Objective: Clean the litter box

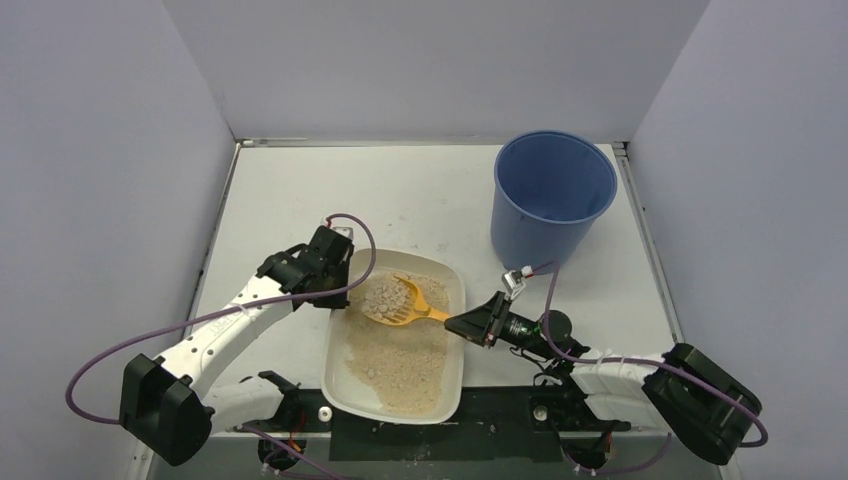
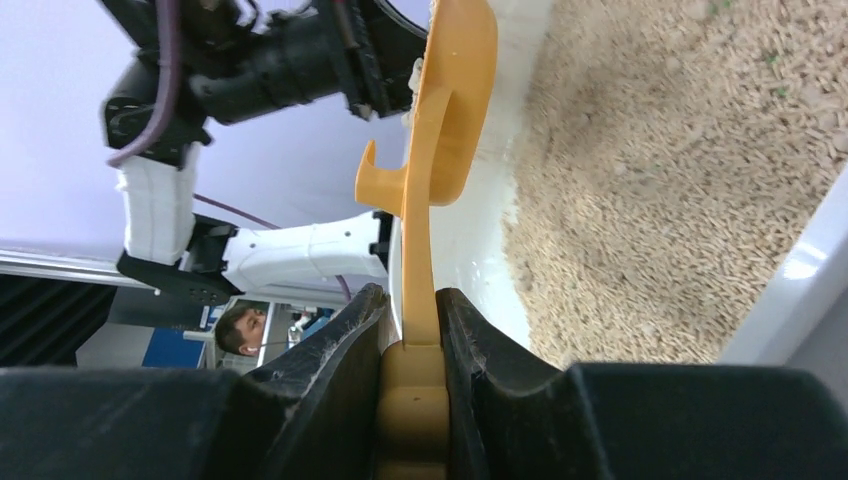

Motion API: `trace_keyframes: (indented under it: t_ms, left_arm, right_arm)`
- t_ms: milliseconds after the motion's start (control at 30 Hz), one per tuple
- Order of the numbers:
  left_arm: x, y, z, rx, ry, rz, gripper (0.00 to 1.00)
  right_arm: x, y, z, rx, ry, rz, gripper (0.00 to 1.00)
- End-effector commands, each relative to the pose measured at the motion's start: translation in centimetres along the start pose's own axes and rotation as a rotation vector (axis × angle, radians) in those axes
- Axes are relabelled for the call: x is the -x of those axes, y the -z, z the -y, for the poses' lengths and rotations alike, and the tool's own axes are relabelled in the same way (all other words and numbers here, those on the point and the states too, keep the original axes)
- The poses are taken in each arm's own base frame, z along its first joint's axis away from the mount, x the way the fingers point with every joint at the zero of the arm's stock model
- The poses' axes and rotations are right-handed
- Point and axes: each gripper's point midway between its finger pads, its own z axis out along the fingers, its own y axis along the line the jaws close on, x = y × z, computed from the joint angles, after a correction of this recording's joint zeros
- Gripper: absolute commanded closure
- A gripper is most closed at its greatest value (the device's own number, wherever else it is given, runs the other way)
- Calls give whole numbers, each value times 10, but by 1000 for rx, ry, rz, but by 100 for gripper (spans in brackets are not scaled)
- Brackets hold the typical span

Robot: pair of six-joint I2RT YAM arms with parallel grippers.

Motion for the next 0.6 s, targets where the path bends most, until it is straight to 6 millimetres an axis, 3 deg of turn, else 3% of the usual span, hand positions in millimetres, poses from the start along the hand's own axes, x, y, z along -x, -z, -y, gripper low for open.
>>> trace_keyframes:
  t_ms: [0, 100, 133, 267, 367, 467, 567]
  left_arm:
    - [44, 1, 20, -113, 115, 155, 100]
    - [45, -4, 21, -138, 138, 149, 100]
    - [44, -6, 22, -144, 143, 145, 100]
    - [42, -12, 24, -159, 154, 135, 100]
    - [42, -13, 23, -163, 159, 136, 100]
    - [43, -13, 23, -167, 163, 142, 100]
    - [42, -14, 23, -168, 165, 140, 100]
  right_arm:
    - [25, 11, -23, 81, 46, 114, 100]
    - [19, 12, -31, 94, 86, 86, 100]
    - [20, 11, -43, 119, 108, 69, 100]
    - [42, 25, -40, 118, 81, 198, 100]
    - [29, 26, -53, 161, 108, 112, 100]
    - [42, 31, -45, 156, 49, 199, 100]
    - [26, 24, -58, 184, 91, 103, 100]
